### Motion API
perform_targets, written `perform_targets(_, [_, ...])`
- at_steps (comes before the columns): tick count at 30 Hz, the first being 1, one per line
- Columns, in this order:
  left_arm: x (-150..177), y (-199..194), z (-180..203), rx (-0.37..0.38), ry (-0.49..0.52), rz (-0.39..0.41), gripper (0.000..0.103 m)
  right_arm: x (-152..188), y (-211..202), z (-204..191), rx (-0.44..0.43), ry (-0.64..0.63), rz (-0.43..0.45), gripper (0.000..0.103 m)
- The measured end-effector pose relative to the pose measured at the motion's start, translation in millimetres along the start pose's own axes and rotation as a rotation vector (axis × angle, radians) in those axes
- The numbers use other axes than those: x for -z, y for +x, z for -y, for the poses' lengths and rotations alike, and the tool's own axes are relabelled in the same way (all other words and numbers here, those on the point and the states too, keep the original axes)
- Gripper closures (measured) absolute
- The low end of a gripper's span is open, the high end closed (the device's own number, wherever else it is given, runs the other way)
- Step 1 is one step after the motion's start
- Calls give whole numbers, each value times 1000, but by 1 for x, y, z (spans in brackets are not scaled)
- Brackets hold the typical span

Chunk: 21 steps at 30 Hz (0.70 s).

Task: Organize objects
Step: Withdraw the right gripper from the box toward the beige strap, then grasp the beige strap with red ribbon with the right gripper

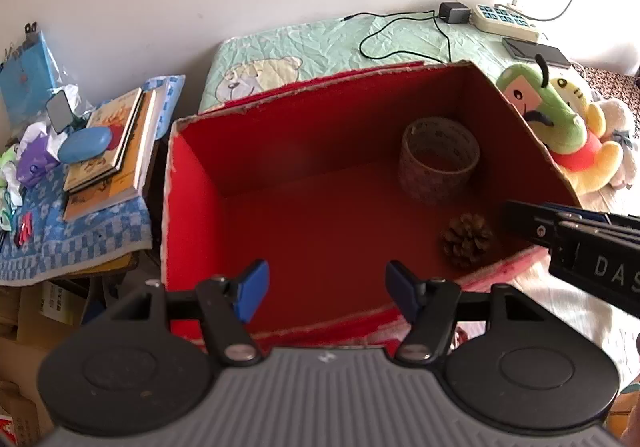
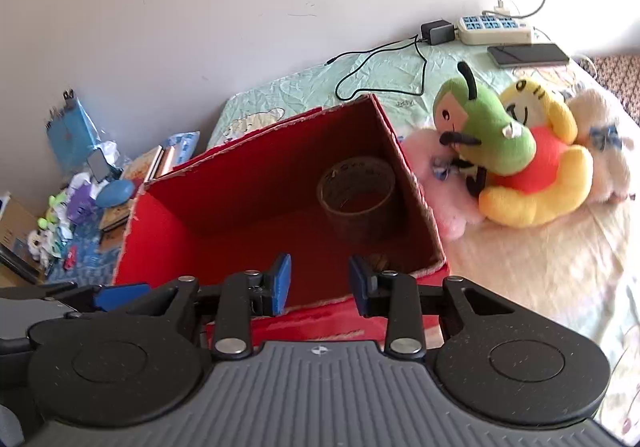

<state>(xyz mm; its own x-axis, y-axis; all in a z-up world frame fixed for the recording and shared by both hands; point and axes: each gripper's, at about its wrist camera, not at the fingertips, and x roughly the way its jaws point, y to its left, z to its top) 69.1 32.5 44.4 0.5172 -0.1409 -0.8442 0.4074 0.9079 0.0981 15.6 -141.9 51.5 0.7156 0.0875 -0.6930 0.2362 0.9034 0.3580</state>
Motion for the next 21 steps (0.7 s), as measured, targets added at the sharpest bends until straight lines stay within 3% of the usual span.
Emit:
perform_targets(12, [15, -28, -4, 19, -16, 34, 32, 19, -29, -2, -60, -4, 59, 68])
perform_targets(21, [34, -36, 2, 43, 4, 15, 28, 37, -27, 10, -85, 56, 2, 68])
